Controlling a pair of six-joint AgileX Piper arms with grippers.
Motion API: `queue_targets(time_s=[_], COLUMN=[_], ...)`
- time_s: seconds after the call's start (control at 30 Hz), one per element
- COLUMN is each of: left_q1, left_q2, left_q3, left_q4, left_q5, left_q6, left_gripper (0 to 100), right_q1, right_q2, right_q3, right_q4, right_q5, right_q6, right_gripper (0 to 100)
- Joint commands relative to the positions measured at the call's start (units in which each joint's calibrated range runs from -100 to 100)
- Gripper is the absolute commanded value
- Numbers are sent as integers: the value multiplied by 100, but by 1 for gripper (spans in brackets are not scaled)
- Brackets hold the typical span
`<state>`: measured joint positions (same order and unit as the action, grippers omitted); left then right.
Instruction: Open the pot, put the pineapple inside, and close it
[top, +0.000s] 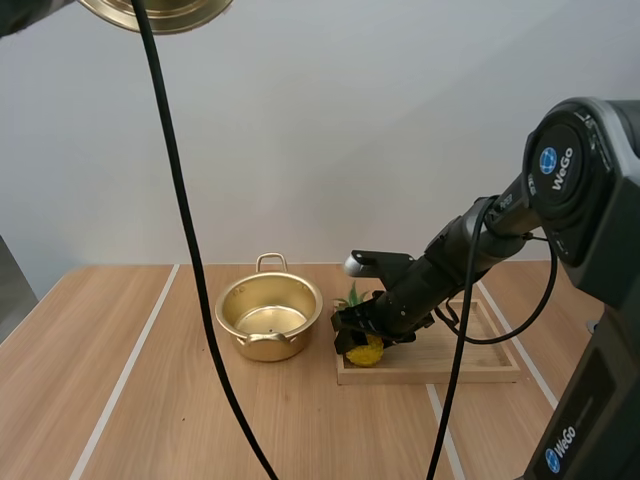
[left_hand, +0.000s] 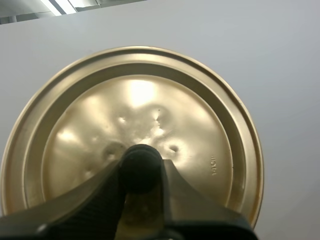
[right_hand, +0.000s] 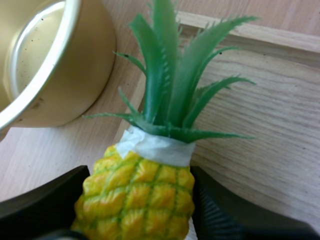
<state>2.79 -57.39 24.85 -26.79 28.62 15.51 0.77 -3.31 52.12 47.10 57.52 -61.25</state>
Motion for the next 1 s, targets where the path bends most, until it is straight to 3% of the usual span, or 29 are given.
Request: queue_targets(time_s=[0.0, 0.3, 0.6, 0.97], left_q1=[2, 2, 2, 2], left_q2=[-28, -28, -28, -28], left_q3=[-26, -26, -26, -26], left_q4=[11, 11, 11, 11], left_q5=[-79, -79, -79, -79], left_q6=[-43, -43, -43, -43], left_gripper=[0, 0, 0, 0], right_q1=[-9, -9, -9, -9], right_q2=[25, -634, -2922, -4564], right_q3=[-25, -805, -1148, -1148], right_q4=[-71, -113, -197, 168], right_q5=[74, 877, -1023, -1094], right_q6=[-47, -35, -35, -35], right_gripper=[0, 0, 0, 0])
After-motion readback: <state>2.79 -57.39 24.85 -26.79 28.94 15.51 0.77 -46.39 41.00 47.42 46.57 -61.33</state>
